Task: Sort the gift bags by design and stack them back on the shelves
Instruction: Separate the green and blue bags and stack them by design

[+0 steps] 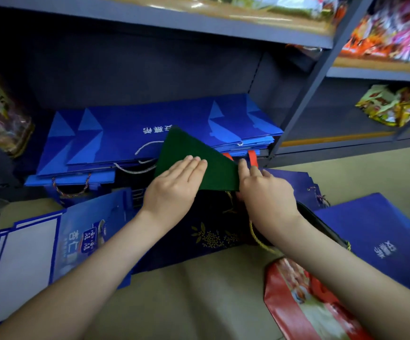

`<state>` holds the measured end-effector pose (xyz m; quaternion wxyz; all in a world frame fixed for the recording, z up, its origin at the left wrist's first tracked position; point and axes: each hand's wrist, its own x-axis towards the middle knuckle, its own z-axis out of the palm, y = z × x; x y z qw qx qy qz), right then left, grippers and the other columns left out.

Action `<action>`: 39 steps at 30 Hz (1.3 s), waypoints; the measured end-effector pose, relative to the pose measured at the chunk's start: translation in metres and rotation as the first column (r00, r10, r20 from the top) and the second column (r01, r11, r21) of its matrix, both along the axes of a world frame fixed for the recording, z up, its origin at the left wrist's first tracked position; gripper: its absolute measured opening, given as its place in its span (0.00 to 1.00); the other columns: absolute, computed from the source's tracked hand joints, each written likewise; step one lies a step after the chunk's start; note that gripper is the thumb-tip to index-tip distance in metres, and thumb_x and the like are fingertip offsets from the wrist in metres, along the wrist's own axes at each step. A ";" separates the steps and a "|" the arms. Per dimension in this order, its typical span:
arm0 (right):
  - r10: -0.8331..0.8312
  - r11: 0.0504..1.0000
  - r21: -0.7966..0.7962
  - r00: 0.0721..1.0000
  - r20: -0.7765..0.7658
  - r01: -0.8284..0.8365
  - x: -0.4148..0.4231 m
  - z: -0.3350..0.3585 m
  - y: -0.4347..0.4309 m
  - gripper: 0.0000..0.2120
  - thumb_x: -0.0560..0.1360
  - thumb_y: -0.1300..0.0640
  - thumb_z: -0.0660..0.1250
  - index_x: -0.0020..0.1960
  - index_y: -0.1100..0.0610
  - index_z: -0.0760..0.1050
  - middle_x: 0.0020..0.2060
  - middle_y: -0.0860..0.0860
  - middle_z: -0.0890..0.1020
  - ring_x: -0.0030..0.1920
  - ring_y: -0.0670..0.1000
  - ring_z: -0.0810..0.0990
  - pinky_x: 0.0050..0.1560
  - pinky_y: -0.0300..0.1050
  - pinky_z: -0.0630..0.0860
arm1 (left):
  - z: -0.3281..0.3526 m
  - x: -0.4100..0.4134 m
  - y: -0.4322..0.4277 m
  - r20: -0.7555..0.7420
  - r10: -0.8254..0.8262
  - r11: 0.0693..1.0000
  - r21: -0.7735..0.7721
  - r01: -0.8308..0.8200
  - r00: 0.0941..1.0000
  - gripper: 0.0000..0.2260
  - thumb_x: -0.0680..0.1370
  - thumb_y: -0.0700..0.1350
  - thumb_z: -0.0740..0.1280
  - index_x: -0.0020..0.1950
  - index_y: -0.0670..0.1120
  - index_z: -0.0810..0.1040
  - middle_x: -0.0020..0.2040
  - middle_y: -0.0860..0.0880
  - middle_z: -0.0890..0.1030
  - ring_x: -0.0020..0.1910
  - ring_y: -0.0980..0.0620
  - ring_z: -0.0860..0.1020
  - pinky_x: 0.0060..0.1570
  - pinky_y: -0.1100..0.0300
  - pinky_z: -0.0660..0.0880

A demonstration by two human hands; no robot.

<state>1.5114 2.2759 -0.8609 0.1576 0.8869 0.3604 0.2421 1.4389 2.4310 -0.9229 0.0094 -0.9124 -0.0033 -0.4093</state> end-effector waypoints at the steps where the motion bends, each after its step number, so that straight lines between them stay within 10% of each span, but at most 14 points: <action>1: 0.012 1.000 0.027 1.000 0.012 -0.012 0.001 0.000 -0.006 0.28 0.63 0.67 0.48 0.51 0.60 0.83 0.27 0.50 0.78 0.25 0.50 0.78 0.21 0.35 0.56 | 0.000 0.004 -0.005 0.019 -0.013 1.000 0.002 0.013 1.000 0.19 0.80 0.32 0.51 0.57 0.37 0.81 0.55 0.41 0.82 0.54 0.46 0.81 0.57 0.56 0.76; 7: 0.088 0.984 0.150 0.993 0.081 -0.099 0.007 0.001 -0.037 0.24 0.71 0.66 0.51 0.61 0.63 0.78 0.51 0.60 0.83 0.50 0.59 0.83 0.47 0.48 0.80 | 0.007 0.019 -0.030 0.130 -0.089 0.996 -0.016 0.092 0.988 0.20 0.82 0.33 0.48 0.58 0.36 0.80 0.56 0.40 0.82 0.56 0.45 0.81 0.55 0.52 0.78; 20: 0.198 0.915 0.320 0.964 0.179 -0.248 0.003 0.020 -0.037 0.21 0.72 0.64 0.55 0.60 0.60 0.80 0.50 0.56 0.84 0.45 0.55 0.85 0.35 0.41 0.79 | 0.039 0.024 -0.027 0.313 -0.083 0.995 -0.029 0.097 0.946 0.19 0.81 0.31 0.50 0.57 0.36 0.81 0.55 0.41 0.82 0.57 0.44 0.80 0.58 0.52 0.75; 28: 0.234 0.918 0.335 0.972 -0.030 -0.211 0.021 0.015 -0.041 0.30 0.65 0.62 0.48 0.60 0.59 0.80 0.36 0.50 0.83 0.26 0.52 0.76 0.24 0.33 0.42 | 0.036 0.017 -0.005 0.292 -0.027 0.999 -0.025 0.035 0.956 0.21 0.81 0.32 0.49 0.54 0.36 0.82 0.52 0.41 0.83 0.54 0.44 0.81 0.53 0.49 0.79; 34: 0.240 0.919 0.302 0.967 0.081 -0.253 0.024 0.020 -0.054 0.26 0.68 0.66 0.52 0.59 0.59 0.81 0.45 0.54 0.85 0.32 0.52 0.82 0.21 0.36 0.66 | 0.040 0.012 -0.012 0.337 -0.069 0.998 0.019 0.067 0.939 0.20 0.81 0.30 0.50 0.54 0.36 0.82 0.52 0.41 0.83 0.54 0.43 0.81 0.49 0.48 0.80; 39: 0.275 0.892 0.302 0.933 0.231 -0.337 0.031 0.038 -0.066 0.25 0.84 0.63 0.43 0.63 0.58 0.78 0.53 0.56 0.83 0.50 0.56 0.84 0.39 0.45 0.81 | 0.052 0.011 -0.025 0.407 -0.070 0.997 0.014 0.071 0.911 0.19 0.81 0.30 0.51 0.55 0.37 0.82 0.53 0.42 0.82 0.54 0.41 0.81 0.51 0.47 0.80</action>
